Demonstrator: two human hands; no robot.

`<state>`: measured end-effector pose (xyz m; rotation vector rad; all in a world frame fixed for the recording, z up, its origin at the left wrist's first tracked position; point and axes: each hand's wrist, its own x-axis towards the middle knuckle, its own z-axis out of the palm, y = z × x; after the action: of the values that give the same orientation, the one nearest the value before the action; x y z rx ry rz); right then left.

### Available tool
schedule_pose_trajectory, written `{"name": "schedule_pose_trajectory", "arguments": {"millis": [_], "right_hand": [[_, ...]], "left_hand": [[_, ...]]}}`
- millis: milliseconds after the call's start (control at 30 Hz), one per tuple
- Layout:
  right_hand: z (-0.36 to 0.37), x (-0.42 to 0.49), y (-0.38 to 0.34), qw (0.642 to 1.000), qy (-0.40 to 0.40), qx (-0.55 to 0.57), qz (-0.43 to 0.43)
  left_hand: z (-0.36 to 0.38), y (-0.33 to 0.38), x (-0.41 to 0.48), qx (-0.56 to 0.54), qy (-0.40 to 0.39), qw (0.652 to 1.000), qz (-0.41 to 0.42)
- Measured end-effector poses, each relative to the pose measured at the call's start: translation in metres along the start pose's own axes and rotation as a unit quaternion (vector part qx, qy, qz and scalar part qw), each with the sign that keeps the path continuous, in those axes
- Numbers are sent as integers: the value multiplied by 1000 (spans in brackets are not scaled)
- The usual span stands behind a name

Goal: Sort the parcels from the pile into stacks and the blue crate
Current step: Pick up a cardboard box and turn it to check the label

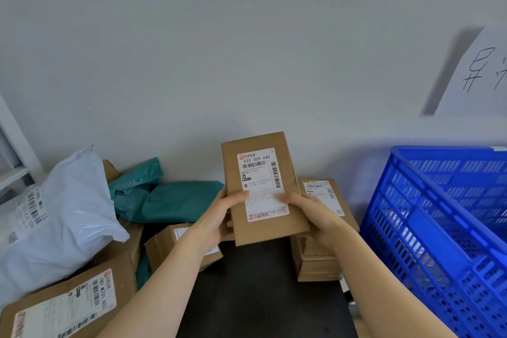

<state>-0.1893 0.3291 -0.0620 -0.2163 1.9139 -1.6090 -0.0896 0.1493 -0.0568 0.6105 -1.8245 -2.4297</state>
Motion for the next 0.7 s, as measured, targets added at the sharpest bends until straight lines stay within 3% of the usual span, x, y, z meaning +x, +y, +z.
{"name": "schedule_pose_trajectory", "arguments": {"millis": [467,700], "right_hand": [[12,1,6,996,37,70,-31],[14,-6,3,997,45,22,-51]], "left_hand": [[1,-4,12,46,37,998,32],[-5,-5,13,112,21,993,35]]}}
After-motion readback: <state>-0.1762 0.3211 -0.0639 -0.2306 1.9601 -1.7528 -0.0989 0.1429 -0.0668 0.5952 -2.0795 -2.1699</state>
